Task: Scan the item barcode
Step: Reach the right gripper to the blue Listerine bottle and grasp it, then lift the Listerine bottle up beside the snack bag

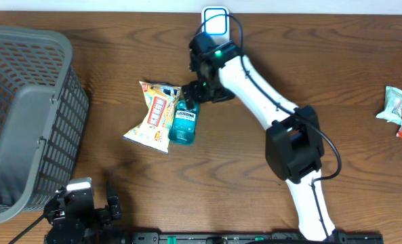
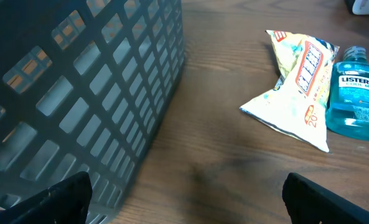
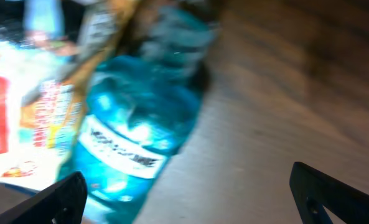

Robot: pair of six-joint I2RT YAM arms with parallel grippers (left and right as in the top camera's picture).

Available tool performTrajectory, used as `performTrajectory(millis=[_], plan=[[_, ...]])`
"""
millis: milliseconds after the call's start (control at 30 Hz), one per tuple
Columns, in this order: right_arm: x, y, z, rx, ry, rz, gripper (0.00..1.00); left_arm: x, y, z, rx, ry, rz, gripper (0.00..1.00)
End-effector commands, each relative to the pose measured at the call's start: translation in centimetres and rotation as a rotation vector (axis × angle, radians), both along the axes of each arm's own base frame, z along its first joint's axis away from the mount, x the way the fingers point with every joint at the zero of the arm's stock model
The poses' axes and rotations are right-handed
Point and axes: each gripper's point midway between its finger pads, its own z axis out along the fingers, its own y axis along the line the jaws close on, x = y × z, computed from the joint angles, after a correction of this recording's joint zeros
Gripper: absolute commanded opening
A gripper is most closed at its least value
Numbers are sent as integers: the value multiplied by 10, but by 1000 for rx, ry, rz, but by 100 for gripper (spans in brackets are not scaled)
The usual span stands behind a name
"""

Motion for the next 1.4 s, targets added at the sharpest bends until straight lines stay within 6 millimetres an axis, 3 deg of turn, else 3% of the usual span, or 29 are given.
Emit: performTrajectory(millis=[0,367,567,800,1000,1100,1167,1233,1367], plan=[[-21,29,5,70,62,-13,99,-1,3,2,18,-2,8,98],[-39,58,-42,-117,-18,-109,99,-1,3,2,18,-2,8,98],[-39,34,-50,-358,-174,-200,99,-1,3,2,18,-2,8,98],[-43,39,-66,-387,-188,-182,95,-1,3,2,18,-2,8,98],[-54,27,-104,-447,-99,-172,73,-1,3,2,18,-2,8,98],[-64,27,-121,-452,-35,-147,51,-1,3,2,18,-2,8,98],[-67,28,-121,-443,-20,-126,37,-1,3,2,18,-2,8,98],[-66,29,-118,-437,-22,-113,31,-1,3,2,18,-2,8,98],[-72,31,-113,-412,16,-71,25,-1,3,2,18,-2,8,98]])
